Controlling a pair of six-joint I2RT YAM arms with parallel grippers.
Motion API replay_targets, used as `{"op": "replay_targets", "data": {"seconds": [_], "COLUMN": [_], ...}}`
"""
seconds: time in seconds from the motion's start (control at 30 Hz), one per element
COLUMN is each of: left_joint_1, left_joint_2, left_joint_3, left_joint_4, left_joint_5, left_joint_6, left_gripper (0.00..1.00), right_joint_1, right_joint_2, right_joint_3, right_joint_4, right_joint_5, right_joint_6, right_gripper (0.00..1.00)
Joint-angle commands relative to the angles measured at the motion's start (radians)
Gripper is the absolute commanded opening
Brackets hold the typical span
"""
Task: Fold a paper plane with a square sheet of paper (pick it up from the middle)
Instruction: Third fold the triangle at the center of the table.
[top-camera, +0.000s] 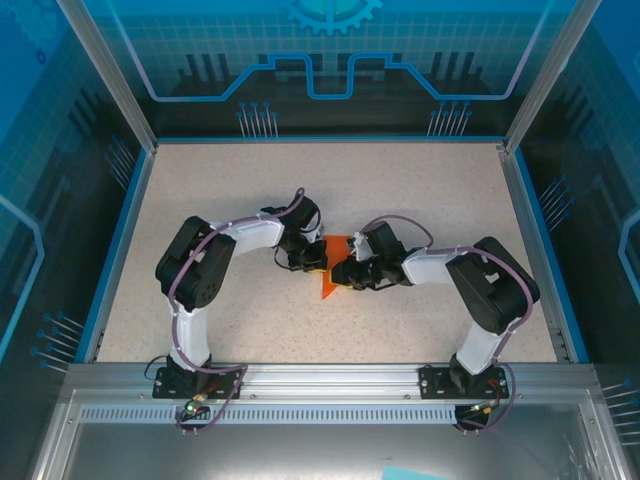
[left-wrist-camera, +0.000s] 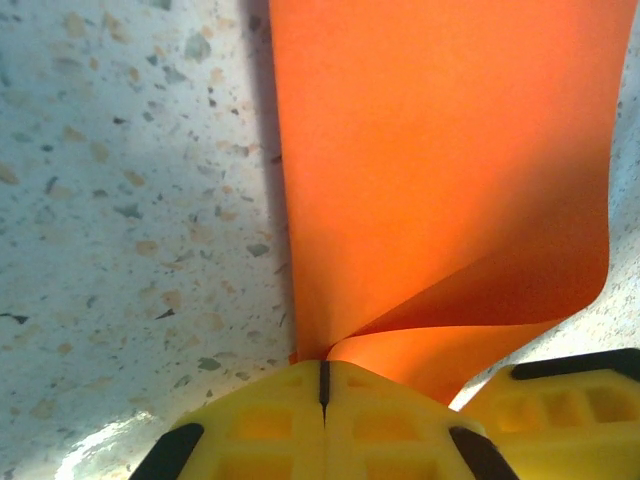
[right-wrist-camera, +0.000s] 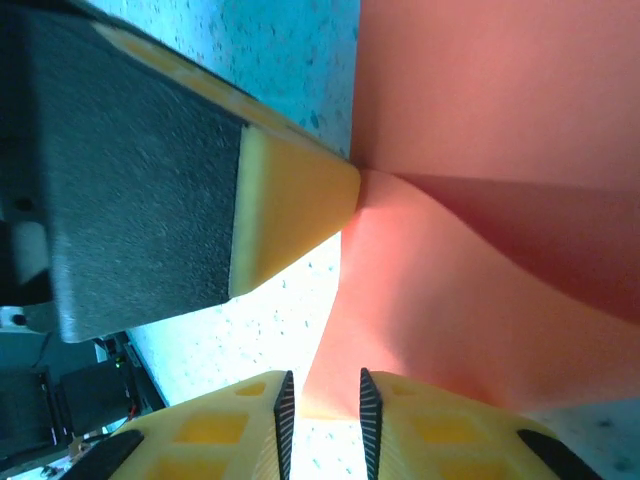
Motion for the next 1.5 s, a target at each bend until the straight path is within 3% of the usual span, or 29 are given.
{"op": "replay_targets", "data": {"seconds": [0.0,0.4,0.87,1.3,1.47], "left_joint_1": [0.004,0.004,0.003,0.003,0.003], "left_joint_2": [0.012,0.025,0.049,0.065,0.068], "left_joint_3": [0.037,0.040,0.061,0.069,0.072], "left_joint_4": [-0.034,-0.037,-0.041,-0.051,-0.057], "left_joint_5": [0.014,0.001,-0.010,-0.015,-0.016], "left_joint_6": [0.033,0.041,0.045,0.052,0.057], "left_gripper": [0.02,0.02,0.02,0.02,0.02], "right_joint_1": [-0.046,-0.130,-0.123,-0.110,-0.104], "right_joint_2": [-0.034,0.060,0.081,0.095,0.033], "right_joint_3": [0.050,0.220,0.182,0.176,0.180], "right_joint_4": [-0.078,-0.219,-0.239,-0.300,-0.317], "right_joint_5": [0.002,0.006,0.006,0.092,0.144], "right_joint_6": [-0.061,-0.179,-0.212,-0.253,-0.263], "right_gripper": [0.27,0.26,0.24,0.24,0.25]}}
